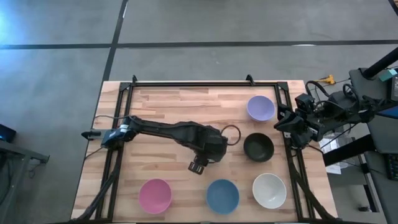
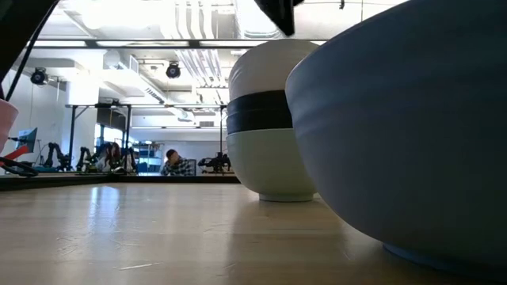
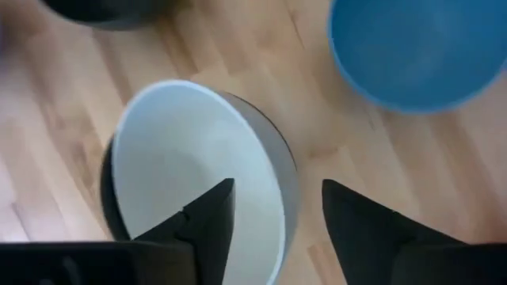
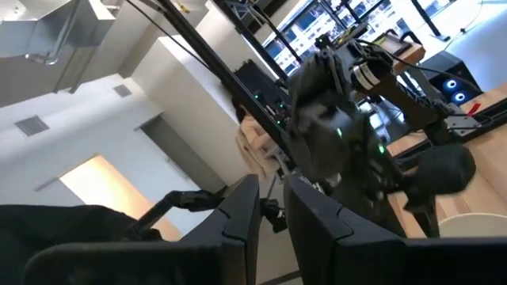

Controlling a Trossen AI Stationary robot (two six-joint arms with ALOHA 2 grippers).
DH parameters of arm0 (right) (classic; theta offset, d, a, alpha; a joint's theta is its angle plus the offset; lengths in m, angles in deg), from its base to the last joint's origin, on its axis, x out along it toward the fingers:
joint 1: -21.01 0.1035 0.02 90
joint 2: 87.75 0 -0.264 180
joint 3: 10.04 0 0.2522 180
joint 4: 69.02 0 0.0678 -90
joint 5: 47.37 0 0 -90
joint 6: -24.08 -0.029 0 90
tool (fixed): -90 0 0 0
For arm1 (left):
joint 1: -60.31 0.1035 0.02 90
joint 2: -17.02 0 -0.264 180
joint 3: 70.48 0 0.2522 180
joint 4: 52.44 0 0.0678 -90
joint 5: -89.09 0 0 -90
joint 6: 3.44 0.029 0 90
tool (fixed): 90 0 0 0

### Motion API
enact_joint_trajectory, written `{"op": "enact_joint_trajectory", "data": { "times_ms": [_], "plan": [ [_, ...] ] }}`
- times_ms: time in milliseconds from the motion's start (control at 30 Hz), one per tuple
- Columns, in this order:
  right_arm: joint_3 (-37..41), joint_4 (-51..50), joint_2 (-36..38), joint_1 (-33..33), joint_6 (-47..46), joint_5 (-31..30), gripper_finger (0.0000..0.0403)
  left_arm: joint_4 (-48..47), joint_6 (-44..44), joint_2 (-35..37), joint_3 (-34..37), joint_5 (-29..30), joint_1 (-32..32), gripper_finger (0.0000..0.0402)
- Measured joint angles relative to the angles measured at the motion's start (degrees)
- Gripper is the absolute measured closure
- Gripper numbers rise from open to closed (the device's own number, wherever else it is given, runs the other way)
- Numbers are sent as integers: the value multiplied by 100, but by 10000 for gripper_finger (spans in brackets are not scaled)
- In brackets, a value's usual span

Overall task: Nest bowls inside each other
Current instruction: Stack the left white bowl on the left black bowl

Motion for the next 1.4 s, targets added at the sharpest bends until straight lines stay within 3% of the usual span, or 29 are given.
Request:
{"op": "enact_joint_trajectory", "data": {
  "times_ms": [167,333,500,733,900,1400],
  "plan": [
    [0,8,-23,0,-9,0,346,72,-640,199,28,-34,6,258],
    [7,4,-87,0,-8,2,346,-4,-1049,71,69,-748,62,325],
    [11,8,-178,0,-87,2,346,94,-1436,74,313,-658,210,358],
    [11,1,-266,25,-162,2,346,115,-1706,81,393,-727,320,362],
    [11,15,-284,168,-163,2,346,149,-1731,81,509,-1361,336,362],
    [11,11,-286,247,-159,0,346,213,-1742,81,892,-1445,347,362]
  ]
}}
